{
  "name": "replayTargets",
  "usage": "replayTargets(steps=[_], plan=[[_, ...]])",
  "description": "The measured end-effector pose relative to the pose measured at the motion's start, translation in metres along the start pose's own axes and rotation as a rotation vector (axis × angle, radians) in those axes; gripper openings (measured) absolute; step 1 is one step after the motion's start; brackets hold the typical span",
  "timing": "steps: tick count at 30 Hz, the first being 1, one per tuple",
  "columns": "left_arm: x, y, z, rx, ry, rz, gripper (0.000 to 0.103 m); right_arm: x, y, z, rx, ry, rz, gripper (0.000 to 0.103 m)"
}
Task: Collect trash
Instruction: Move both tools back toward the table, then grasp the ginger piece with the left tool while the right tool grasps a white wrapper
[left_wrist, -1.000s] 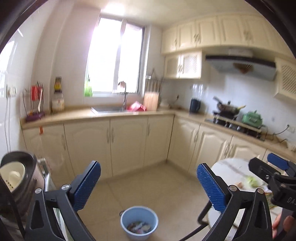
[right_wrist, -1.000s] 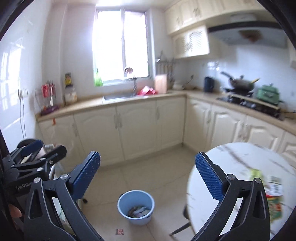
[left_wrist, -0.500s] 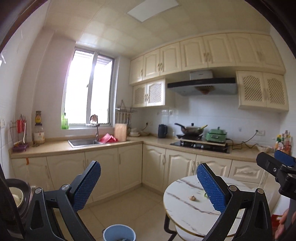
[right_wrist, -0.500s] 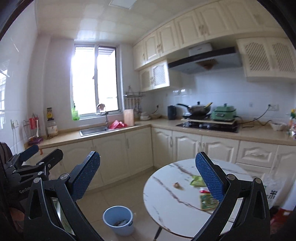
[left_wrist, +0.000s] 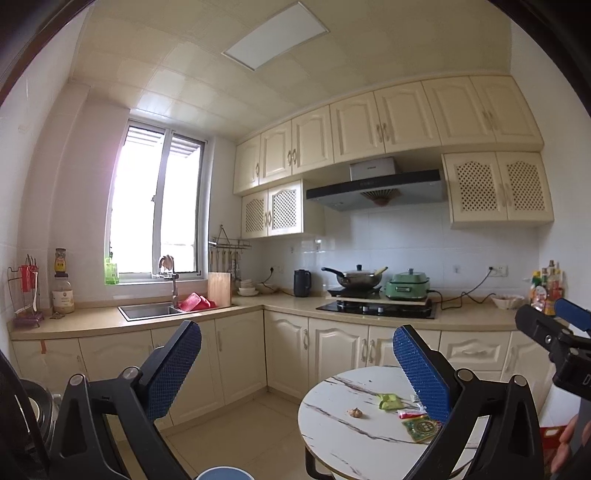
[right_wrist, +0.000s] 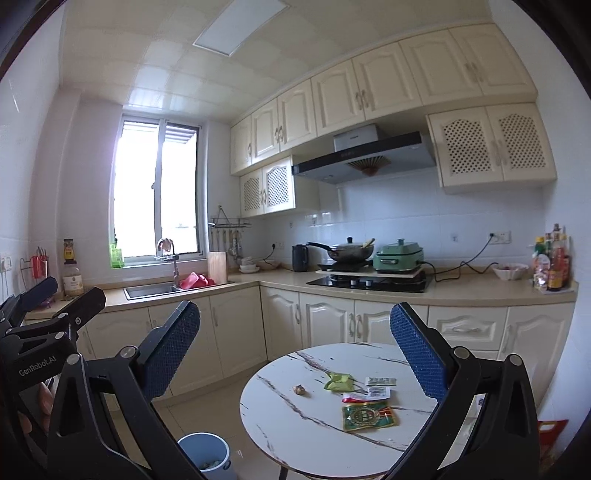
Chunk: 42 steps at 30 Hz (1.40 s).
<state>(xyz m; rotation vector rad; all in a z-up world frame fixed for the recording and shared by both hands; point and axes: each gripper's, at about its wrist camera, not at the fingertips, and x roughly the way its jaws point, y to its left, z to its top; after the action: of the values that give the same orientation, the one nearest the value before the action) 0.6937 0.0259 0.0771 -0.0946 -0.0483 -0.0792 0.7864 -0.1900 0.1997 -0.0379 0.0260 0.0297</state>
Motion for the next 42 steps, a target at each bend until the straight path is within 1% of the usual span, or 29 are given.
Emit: replayTargets(steps=[2,7,11,15,19,22,27,29,33,35,37,39,40,42], plan=[[0.002,-0.004,-0.001,0.003,0.018,-0.003,0.102,0.003,-0.007,-0.002,0.007,0.012,-0.015,0.103],[0.039,-0.017,0.003,0.006,0.079,-0.014,0.102,0.022,-0.028,-0.015,0.015,0.056,-0.057,0.103],[0.086,-0.030,0.006,0.009,0.152,-0.035,0.102,0.045,-0.051,-0.031,0.035,0.108,-0.090,0.103],[0.140,-0.052,0.008,0.033,0.240,-0.050,0.102,0.076,-0.079,-0.055,0.069,0.189,-0.130,0.103],[0.206,-0.079,0.005,0.046,0.357,-0.089,0.102,0.116,-0.111,-0.083,0.100,0.294,-0.167,0.103],[0.265,-0.097,0.001,0.045,0.454,-0.127,0.102,0.146,-0.132,-0.106,0.121,0.378,-0.184,0.103],[0.359,-0.121,-0.012,0.057,0.596,-0.163,0.102,0.206,-0.163,-0.143,0.117,0.529,-0.231,0.103],[0.400,-0.131,-0.020,0.066,0.663,-0.179,0.102,0.228,-0.175,-0.157,0.128,0.582,-0.228,0.103],[0.463,-0.138,-0.040,0.069,0.752,-0.190,0.102,0.270,-0.187,-0.184,0.126,0.671,-0.227,0.103],[0.494,-0.140,-0.050,0.071,0.793,-0.191,0.099,0.293,-0.194,-0.198,0.127,0.711,-0.216,0.103],[0.518,-0.140,-0.057,0.068,0.812,-0.191,0.097,0.313,-0.199,-0.210,0.128,0.751,-0.208,0.103],[0.539,-0.139,-0.065,0.059,0.838,-0.198,0.087,0.331,-0.205,-0.222,0.132,0.786,-0.207,0.103],[0.546,-0.138,-0.069,0.054,0.851,-0.202,0.086,0.338,-0.206,-0.226,0.129,0.797,-0.212,0.103],[0.563,-0.139,-0.074,0.054,0.866,-0.213,0.076,0.352,-0.210,-0.236,0.124,0.820,-0.213,0.103]])
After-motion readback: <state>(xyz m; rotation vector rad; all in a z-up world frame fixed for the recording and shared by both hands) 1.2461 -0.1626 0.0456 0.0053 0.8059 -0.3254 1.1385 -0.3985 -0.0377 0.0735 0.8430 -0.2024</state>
